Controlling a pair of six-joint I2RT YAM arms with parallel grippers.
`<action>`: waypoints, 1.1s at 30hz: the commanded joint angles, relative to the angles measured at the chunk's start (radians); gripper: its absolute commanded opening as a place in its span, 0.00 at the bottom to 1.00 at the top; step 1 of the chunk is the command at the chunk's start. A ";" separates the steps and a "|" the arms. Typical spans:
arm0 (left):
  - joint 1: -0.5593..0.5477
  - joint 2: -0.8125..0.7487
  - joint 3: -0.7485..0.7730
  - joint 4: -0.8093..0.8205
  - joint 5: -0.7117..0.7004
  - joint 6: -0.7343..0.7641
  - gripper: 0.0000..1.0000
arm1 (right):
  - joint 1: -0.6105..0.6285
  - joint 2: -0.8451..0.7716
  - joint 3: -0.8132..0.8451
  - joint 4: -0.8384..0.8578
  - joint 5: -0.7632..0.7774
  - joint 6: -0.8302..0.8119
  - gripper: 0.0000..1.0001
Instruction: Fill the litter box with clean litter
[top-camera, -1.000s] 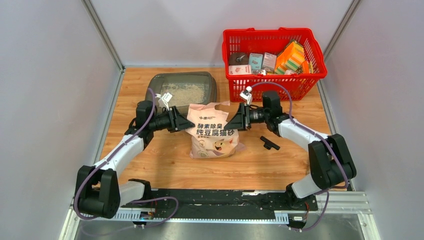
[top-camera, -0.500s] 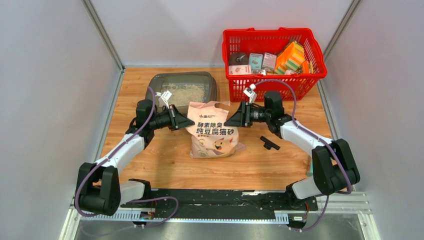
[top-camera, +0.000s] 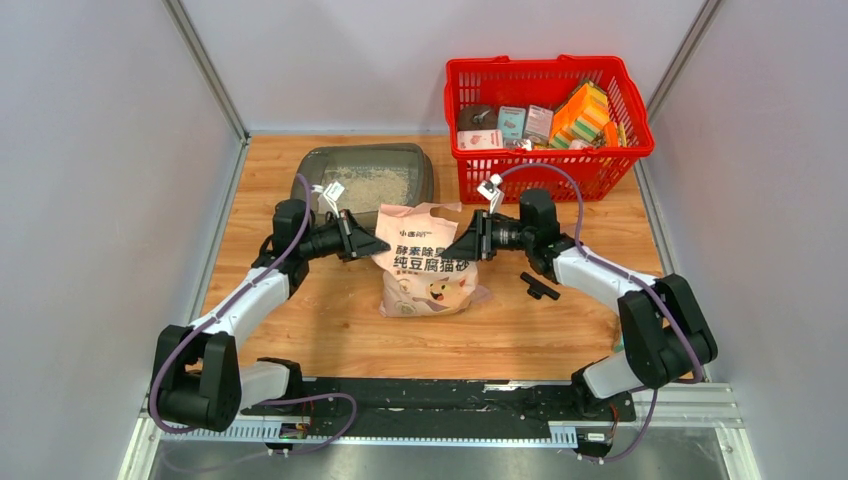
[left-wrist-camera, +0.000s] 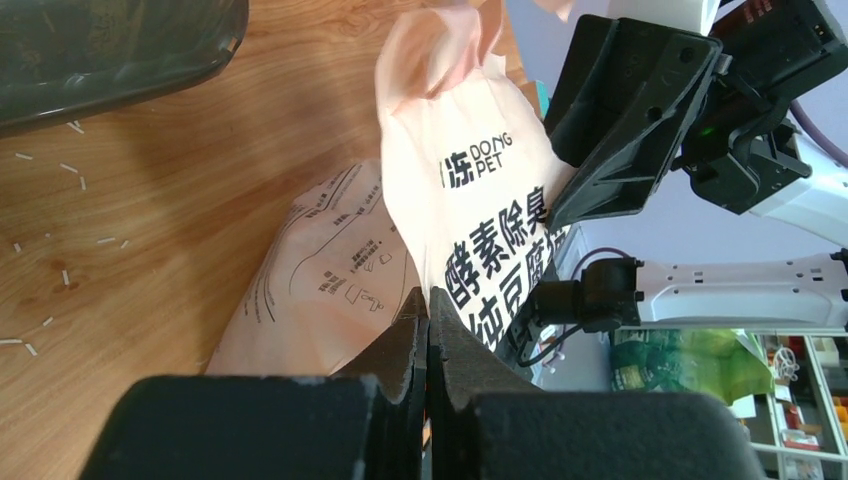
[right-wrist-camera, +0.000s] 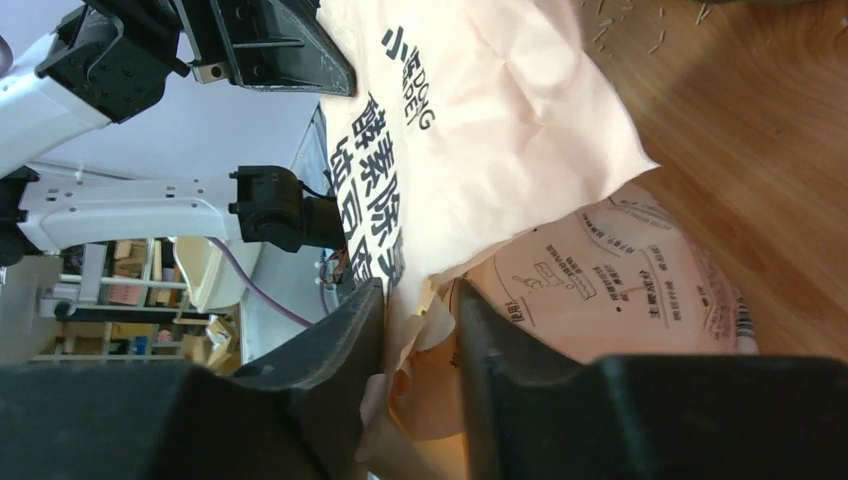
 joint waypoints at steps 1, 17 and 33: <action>-0.002 -0.015 0.004 0.023 -0.009 -0.007 0.00 | 0.014 0.002 -0.024 0.033 -0.013 0.010 0.28; -0.011 0.156 0.114 0.121 0.063 -0.094 0.47 | 0.000 0.059 0.180 -0.129 -0.181 0.096 0.00; 0.066 0.168 0.267 -0.600 0.188 -0.107 0.00 | -0.081 0.114 0.243 -0.495 -0.297 0.372 0.00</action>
